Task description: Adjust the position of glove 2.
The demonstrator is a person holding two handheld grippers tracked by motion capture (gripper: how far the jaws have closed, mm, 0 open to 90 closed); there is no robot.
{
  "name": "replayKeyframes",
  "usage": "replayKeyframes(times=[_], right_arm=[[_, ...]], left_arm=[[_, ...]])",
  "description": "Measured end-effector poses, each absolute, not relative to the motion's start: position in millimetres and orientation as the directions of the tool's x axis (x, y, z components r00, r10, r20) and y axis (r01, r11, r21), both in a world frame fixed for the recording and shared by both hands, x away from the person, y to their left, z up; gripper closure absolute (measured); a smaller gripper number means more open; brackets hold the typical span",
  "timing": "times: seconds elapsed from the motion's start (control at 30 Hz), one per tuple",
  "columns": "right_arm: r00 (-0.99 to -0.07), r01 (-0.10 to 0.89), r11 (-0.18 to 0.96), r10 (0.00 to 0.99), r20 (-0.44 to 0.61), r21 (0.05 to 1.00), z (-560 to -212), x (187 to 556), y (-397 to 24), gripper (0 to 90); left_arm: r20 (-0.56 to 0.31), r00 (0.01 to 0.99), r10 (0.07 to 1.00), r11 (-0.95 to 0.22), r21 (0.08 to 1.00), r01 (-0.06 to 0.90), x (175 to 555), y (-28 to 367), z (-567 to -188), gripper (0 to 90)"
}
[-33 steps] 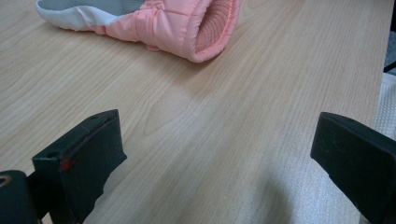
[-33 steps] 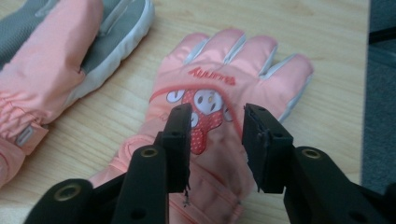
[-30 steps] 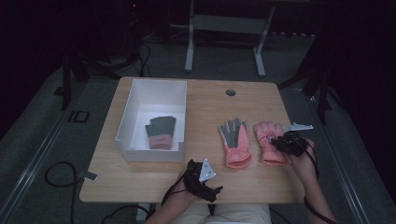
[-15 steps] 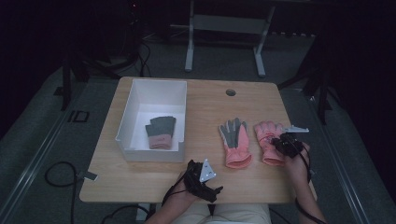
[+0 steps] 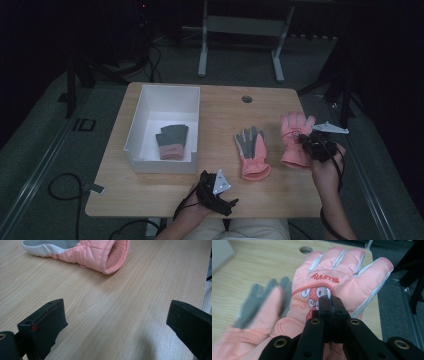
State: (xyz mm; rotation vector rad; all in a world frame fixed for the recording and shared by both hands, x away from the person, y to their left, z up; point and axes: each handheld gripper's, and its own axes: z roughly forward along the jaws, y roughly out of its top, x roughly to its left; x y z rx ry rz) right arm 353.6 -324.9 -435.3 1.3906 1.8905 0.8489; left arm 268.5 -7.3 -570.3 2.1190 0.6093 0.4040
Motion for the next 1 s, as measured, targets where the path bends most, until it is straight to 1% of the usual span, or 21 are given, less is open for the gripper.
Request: replayKeyframes(times=[0.07, 0.13, 0.27, 0.47, 0.67, 0.73, 1.0], right_arm=[[-0.243, 0.552, 0.232, 0.963, -0.112, 0.801, -432, 352, -322, 88.8], [-0.258, 0.538, 0.247, 0.959, -0.122, 0.806, -420, 345, -306, 88.9], [-0.284, 0.516, 0.261, 0.951, -0.125, 0.816, -410, 336, -282, 88.8], [-0.334, 0.517, 0.284, 0.935, -0.115, 0.807, -410, 335, -245, 88.8], [-0.350, 0.544, 0.301, 0.930, -0.113, 0.784, -426, 342, -219, 88.8], [-0.350, 0.551, 0.307, 0.929, -0.119, 0.776, -430, 345, -217, 88.8], [-0.348, 0.628, 0.307, 0.933, -0.095, 0.715, -470, 366, -212, 88.6]], left_arm=[[0.062, 0.827, 0.559, -0.500, 0.821, 0.277, 269, -7, -570, 2.2], [0.060, 0.825, 0.562, -0.499, 0.820, 0.280, 269, -7, -570, 2.2], [0.066, 0.824, 0.563, -0.500, 0.821, 0.276, 268, -6, -569, 2.2], [0.063, 0.821, 0.567, -0.494, 0.824, 0.277, 268, -4, -568, 2.2], [0.064, 0.820, 0.569, -0.493, 0.824, 0.278, 268, -2, -568, 2.2], [0.063, 0.820, 0.569, -0.492, 0.825, 0.279, 268, -2, -567, 2.2], [0.058, 0.822, 0.567, -0.498, 0.819, 0.286, 268, -3, -569, 2.2]])
